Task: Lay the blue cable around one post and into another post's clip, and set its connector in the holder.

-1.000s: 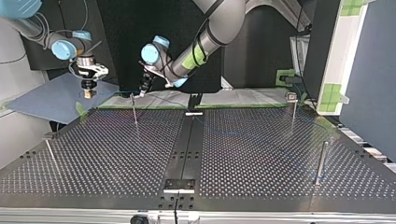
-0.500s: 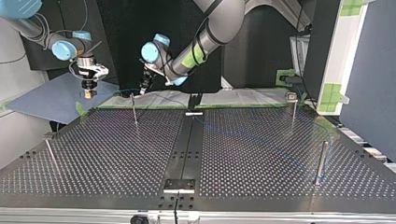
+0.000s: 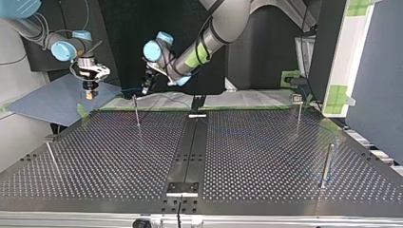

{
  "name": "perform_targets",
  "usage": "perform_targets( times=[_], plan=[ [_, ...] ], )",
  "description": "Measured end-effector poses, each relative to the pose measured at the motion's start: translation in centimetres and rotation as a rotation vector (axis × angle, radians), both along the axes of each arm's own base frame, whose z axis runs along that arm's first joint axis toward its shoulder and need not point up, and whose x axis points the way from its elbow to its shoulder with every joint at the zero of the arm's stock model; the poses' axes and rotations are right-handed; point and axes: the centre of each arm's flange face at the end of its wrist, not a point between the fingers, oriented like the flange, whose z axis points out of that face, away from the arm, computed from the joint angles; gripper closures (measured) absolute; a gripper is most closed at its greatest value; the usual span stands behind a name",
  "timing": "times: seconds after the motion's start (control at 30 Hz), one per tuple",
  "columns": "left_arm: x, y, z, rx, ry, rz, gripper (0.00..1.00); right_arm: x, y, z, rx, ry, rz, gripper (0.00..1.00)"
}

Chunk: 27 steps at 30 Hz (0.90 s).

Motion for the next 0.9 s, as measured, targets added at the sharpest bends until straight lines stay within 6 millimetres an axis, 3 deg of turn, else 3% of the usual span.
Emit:
perform_targets(
  times=[0.17, 0.57, 0.9],
  plan=[
    [0.5, -0.6, 1.4, -0.031, -0.011, 0.001, 1.0, -0.1, -0.2, 0.5, -0.008, -0.002, 0.009, 1.0],
    [0.5, 0.6, 0.1, -0.044, 0.027, 0.006, 1.0, -0.1, -0.6, 1.6, -0.025, -0.014, 0.011, 1.0],
    [1.2, 0.9, 0.3, -0.057, 0.03, 0.01, 1.0, -0.3, -1.8, 2.4, -0.035, -0.021, 0.01, 1.0]
  ],
)
